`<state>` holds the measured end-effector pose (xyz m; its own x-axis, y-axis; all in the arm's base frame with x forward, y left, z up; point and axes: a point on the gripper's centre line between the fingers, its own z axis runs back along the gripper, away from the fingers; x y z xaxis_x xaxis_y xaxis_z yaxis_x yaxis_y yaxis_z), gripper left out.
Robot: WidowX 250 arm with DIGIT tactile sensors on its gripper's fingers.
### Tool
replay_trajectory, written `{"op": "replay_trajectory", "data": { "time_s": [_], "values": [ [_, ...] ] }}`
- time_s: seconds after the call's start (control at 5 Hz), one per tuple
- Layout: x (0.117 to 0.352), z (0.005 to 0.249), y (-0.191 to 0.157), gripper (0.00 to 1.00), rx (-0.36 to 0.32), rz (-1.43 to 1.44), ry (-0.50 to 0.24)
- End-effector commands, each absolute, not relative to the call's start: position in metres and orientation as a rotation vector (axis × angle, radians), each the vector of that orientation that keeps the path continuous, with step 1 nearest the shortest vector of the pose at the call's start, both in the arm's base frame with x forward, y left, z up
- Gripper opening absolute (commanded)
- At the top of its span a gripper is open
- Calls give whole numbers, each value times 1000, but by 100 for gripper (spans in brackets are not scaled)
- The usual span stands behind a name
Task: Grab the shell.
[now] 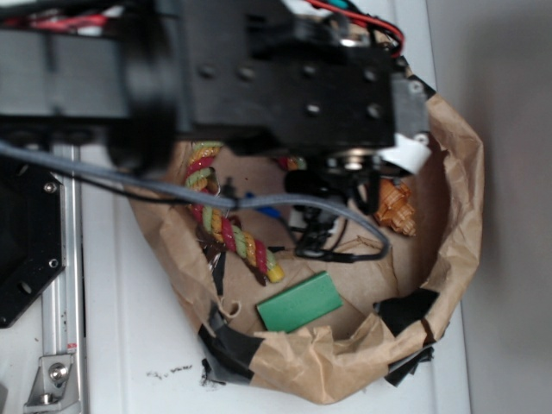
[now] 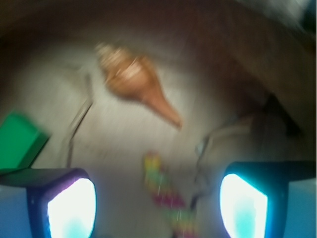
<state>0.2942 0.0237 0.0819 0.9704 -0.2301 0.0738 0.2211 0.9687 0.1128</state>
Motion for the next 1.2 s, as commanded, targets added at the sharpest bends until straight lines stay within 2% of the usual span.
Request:
{"op": "replay_trajectory", "data": {
  "time_s": [0.0,0.2,0.4,0.6,0.8,1.0],
  "values": [
    [348,63,1,100,126,-219,-140],
    [353,40,-25,100,70,-277,-111],
    [342,43,-42,100,-42,-339,-122],
    [343,41,-45,100,-21,-346,-136],
    [352,32,-40,0,56,-326,-128],
    [348,35,-39,0,81,-268,-122]
  ]
}}
